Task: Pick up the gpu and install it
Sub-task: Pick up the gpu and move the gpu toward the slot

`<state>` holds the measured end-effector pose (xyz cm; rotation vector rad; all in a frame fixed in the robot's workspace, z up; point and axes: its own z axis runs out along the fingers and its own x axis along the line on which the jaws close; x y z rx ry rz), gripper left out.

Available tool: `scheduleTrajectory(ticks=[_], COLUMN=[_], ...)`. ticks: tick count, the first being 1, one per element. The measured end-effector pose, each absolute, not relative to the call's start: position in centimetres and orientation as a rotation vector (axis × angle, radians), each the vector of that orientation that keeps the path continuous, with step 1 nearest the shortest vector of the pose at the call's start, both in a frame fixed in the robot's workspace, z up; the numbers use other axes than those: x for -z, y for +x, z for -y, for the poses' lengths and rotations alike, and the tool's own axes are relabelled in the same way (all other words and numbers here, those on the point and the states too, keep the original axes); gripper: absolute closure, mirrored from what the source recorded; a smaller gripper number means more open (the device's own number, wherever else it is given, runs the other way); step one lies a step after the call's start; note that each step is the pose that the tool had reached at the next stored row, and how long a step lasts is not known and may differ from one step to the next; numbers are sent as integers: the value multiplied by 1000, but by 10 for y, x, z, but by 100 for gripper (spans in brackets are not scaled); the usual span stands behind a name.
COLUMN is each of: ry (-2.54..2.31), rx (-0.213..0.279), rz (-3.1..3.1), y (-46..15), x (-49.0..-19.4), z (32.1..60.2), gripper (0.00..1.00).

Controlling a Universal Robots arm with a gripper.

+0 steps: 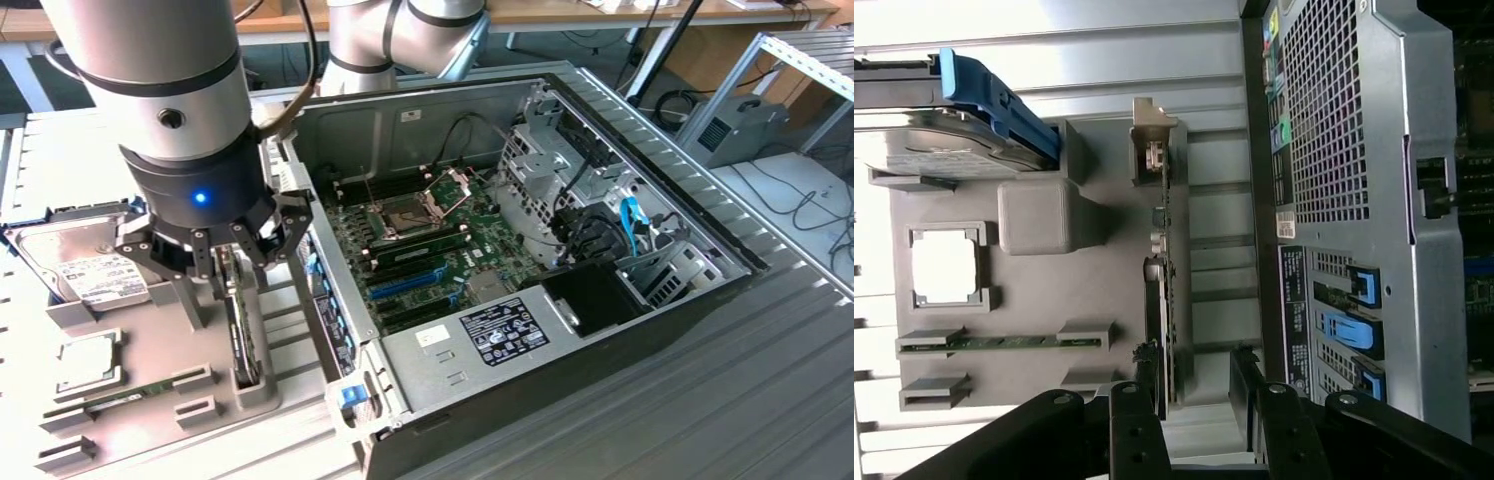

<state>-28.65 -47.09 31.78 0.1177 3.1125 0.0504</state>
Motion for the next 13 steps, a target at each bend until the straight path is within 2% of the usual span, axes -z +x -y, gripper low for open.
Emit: scheduleTrajectory(ticks=[13], ry=[118], rx=[-50], rz=[-3112], y=[-292], x=[-313], z=[471], gripper=[58])
